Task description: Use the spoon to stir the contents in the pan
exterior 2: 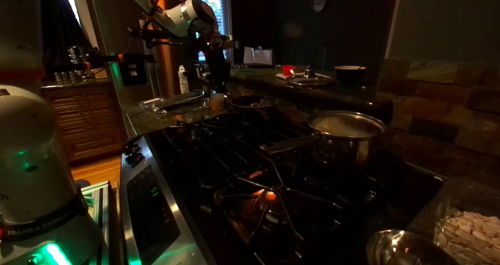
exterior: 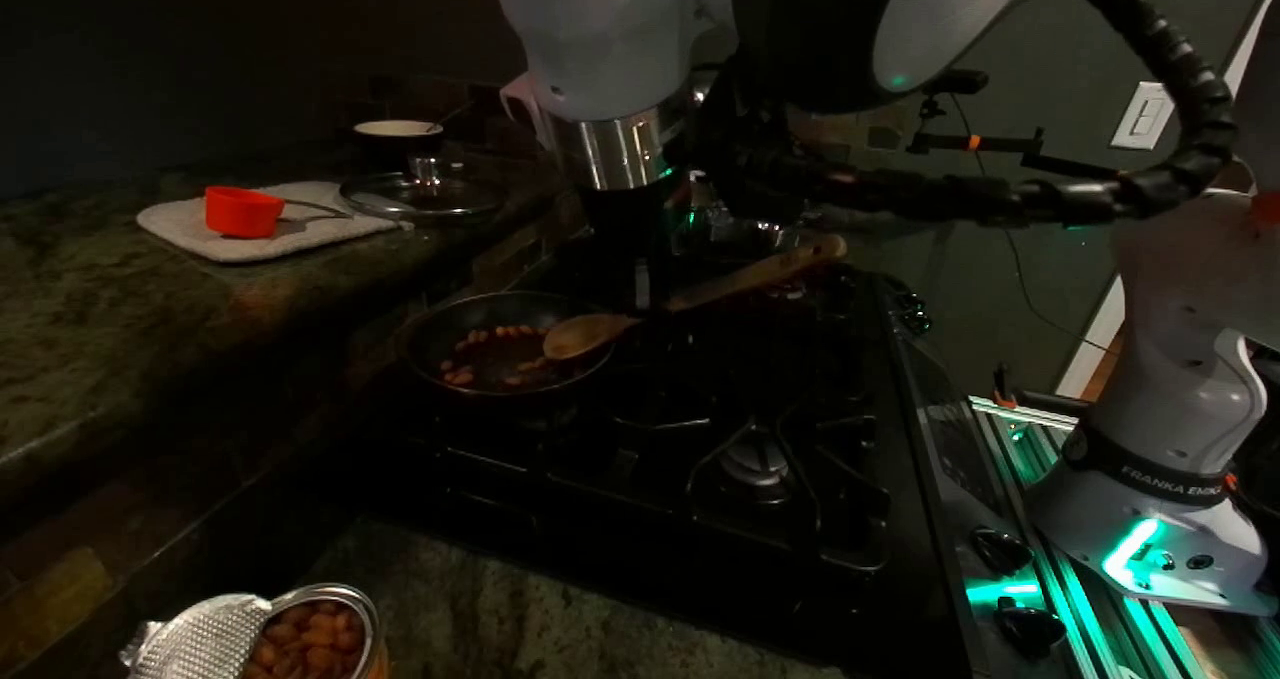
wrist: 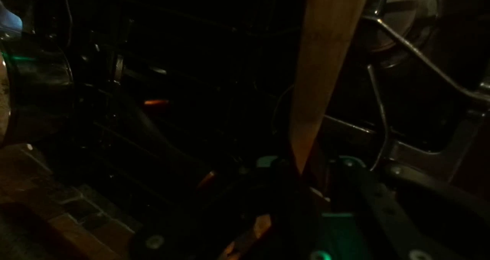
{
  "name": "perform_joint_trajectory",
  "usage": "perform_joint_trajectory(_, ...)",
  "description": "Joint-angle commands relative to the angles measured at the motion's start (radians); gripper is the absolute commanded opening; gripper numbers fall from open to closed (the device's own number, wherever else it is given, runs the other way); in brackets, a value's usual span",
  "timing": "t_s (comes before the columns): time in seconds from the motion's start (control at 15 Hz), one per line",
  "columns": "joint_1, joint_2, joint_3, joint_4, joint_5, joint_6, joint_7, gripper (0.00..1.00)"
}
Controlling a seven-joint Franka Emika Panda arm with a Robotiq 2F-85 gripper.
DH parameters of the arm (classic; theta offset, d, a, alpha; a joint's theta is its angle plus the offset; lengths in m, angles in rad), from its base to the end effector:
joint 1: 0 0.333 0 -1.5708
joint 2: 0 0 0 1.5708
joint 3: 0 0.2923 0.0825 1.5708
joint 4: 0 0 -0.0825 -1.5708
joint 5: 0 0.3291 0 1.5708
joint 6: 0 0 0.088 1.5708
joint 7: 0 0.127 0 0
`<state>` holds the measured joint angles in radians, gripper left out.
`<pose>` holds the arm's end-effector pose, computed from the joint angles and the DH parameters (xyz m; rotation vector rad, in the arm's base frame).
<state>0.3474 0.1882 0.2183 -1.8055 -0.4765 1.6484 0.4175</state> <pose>0.4664 0.2251 0.4077 2.5850 0.3533 -0.1243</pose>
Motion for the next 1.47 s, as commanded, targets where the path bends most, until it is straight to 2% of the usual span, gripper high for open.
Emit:
perform_joint_trajectory(0.0, -0.004, -0.007, 0.008, 0.003, 0.033, -0.052, -0.031, 0.05)
perform_joint_trajectory(0.73, 0.010, 0.049, 0.020, 0.024, 0.051, -0.033, 0.003, 0.05)
perform_joint_trajectory(1.4, 0.026, 0.101, -0.001, 0.051, 0.022, 0.093, 0.200, 0.05)
